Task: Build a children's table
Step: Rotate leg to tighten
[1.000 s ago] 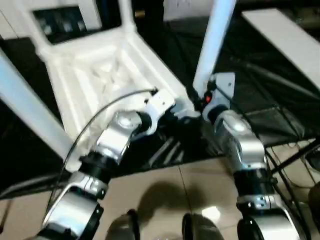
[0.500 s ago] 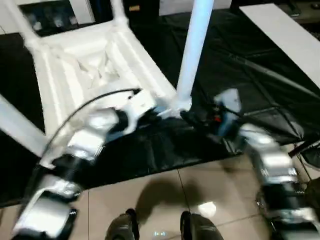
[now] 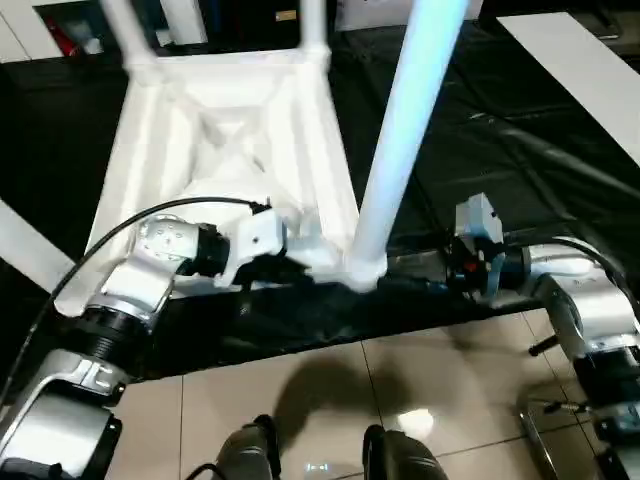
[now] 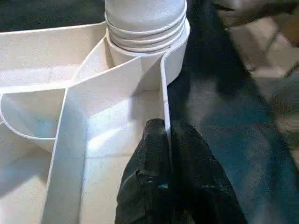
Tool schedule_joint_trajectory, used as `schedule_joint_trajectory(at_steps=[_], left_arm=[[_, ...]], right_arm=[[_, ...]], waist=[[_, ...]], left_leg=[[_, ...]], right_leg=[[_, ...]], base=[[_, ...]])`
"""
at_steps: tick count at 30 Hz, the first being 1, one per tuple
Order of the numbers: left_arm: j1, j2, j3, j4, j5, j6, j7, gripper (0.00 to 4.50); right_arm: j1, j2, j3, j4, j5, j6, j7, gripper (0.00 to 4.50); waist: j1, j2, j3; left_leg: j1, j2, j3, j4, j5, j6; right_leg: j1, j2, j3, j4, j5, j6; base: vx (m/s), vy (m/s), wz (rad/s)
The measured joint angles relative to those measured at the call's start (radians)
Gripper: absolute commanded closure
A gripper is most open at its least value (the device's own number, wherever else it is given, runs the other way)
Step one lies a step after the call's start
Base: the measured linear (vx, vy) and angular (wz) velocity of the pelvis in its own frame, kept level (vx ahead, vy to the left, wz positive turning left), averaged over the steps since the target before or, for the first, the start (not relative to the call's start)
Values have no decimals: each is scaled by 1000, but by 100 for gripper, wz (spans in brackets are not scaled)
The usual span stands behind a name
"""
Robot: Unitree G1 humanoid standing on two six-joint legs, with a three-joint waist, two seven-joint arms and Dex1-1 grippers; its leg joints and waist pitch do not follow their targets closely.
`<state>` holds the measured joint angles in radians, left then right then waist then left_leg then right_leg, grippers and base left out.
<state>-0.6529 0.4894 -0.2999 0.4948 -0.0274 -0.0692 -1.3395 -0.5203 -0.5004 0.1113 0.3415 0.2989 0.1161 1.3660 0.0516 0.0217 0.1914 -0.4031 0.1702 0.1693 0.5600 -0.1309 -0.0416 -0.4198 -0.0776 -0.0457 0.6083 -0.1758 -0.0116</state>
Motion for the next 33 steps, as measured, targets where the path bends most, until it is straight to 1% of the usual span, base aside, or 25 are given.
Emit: schedule_joint_trajectory(at_steps=[1, 4, 5, 8, 10, 11, 14, 17, 21, 23, 26, 27, 29, 31, 33], left_arm=[[-2, 1, -8, 0, 0, -7, -13, 450], [-7, -1, -28, -1, 0, -28, -50, 450], [-8, -2, -31, -1, 0, -31, -54, 450], [-13, -2, -33, 2, 3, -40, -62, 450], [-14, -3, -33, 6, 3, -45, -67, 450], [-14, -3, -33, 7, 3, -47, -71, 450], [-14, -3, -34, 10, 2, -60, -88, 450], [-14, -3, -36, 11, 2, -66, -98, 450], [-14, -9, -34, 11, 1, -60, -91, 450], [-13, -15, -31, 2, 3, -41, -83, 450], [-8, -34, -28, -29, 8, 41, -44, 450], [-2, -39, -16, -40, 9, 75, -16, 450], [5, -46, 2, -57, 20, 136, 38, 450], [12, -69, 29, -72, 48, 211, 125, 450], [9, -111, 45, -81, 69, 276, 211, 450]], right_arm=[[-10, 1, 8, 11, 0, -8, 10, 128], [-42, 17, 25, 46, -3, -32, 35, 169], [-46, 18, 32, 54, -3, -39, 44, 169], [-50, 20, 41, 65, -3, -42, 71, 202], [-53, 19, 47, 69, -2, -41, 95, 214], [-56, 18, 48, 72, -2, -39, 100, 216], [-61, 15, 56, 73, 0, -32, 126, 246], [-61, 12, 59, 73, 2, -26, 143, 251], [-53, 4, 58, 56, 10, 15, 145, 257], [-34, 0, 50, 30, 13, 38, 134, 257], [19, 16, 24, -42, 19, 95, 54, 257], [36, 29, 9, -63, 18, 112, 4, 257], [53, 71, -17, -88, 7, 145, -111, 257], [59, 151, -54, -105, -25, 189, -281, 257], [58, 215, -88, -112, -55, 216, -434, 257]], waist=[[4, -1, 0], [13, -4, -1], [14, -5, -1], [13, -9, -1], [12, -11, -1], [13, -11, -1], [15, -12, -1], [16, -12, -1], [19, -12, -1], [26, -12, -1], [31, -11, -1], [29, -12, -2], [17, -12, -2], [-8, -15, -3], [-25, -16, -3]], left_leg=[[0, 0, 0, 0, 0, 0], [0, 0, 2, 1, 0, 0], [0, 0, 2, 1, 0, 0], [-1, 0, 3, 3, -1, 1], [-1, 1, 3, 3, -1, 1], [-1, 1, 3, 3, -1, 1], [-1, 1, 4, 3, -1, 1], [-1, 1, 4, 4, -1, 1], [-1, 1, 4, 4, -1, 1], [0, 1, 5, 4, -1, 1], [1, 1, 6, 4, -1, 1], [2, 2, 6, 5, -1, 1], [3, 2, 6, 5, 0, 1], [7, 2, 6, 5, 1, -1], [11, 2, 6, 5, 2, -2]], right_leg=[[0, 0, 0, 0, 0, 0], [1, -1, 0, 0, 0, 0], [1, -1, 0, 0, 0, 0], [1, -2, 1, 0, 0, -1], [1, -2, 1, 0, 0, -1], [1, -2, 1, 0, 0, -1], [1, -2, 1, 0, 0, -1], [1, -2, 1, 1, 0, -1], [1, -2, 1, 1, 0, -1], [1, -2, 2, 1, 0, -1], [2, -2, 3, 1, 0, -1], [2, -2, 3, 2, 1, -1], [2, -2, 3, 2, -1, 2], [2, -2, 3, 1, -3, 6], [3, -2, 3, -3, -4, 7]], base=[[0, 0, 0], [0, 0, 0], [0, 0, 0], [0, 0, 0], [0, 0, 0], [0, 0, 0], [0, 0, 0], [0, 0, 0], [0, 0, 0], [0, 0, 0], [0, 0, 0], [0, 0, 0], [0, 0, 0], [0, 0, 0], [-51, 24, -20]])
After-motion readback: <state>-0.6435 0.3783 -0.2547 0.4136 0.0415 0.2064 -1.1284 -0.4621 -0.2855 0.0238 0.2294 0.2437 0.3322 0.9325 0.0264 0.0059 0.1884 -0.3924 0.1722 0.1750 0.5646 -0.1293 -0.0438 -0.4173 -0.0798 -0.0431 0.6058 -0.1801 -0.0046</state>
